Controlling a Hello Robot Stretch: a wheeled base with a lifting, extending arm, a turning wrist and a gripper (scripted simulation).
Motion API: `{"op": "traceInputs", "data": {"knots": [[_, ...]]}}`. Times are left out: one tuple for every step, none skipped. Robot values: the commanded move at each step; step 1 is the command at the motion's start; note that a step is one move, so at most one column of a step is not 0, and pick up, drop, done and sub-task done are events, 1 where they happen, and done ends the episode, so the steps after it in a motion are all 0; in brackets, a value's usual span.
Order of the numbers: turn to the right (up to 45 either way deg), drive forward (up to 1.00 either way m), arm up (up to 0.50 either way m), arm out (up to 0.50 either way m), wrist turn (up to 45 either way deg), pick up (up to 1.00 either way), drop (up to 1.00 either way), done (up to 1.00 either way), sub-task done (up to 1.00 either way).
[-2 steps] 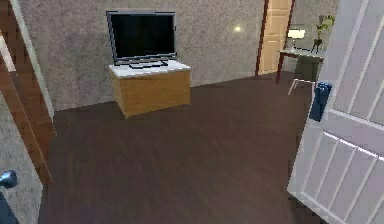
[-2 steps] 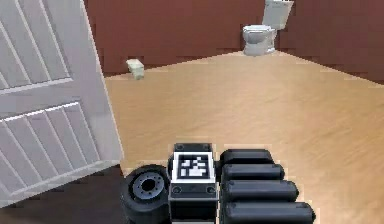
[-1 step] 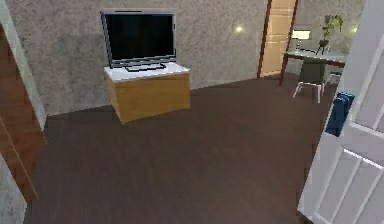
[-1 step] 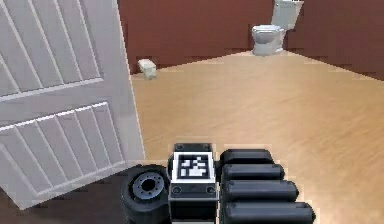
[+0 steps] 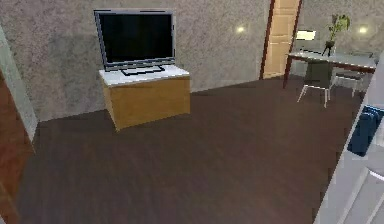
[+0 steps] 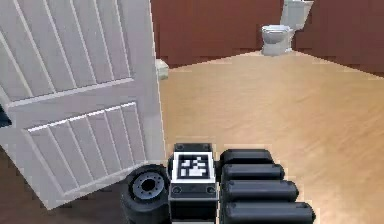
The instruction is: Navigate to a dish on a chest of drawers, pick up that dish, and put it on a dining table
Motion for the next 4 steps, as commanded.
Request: {"op": "traceInputs", "data": {"knots": [[45.0, 0.0, 0.0, 0.0, 0.0, 0.0, 0.0, 0.0, 0.0], [33.0, 0.0, 0.0, 0.0, 0.0, 0.0, 0.0, 0.0, 0.0], [0.0, 0.1, 0.0, 0.0, 0.0, 0.0, 0.0, 0.0, 0.0], [-45.0, 0.0, 0.0, 0.0, 0.0, 0.0, 0.0, 0.0, 0.0]]}}
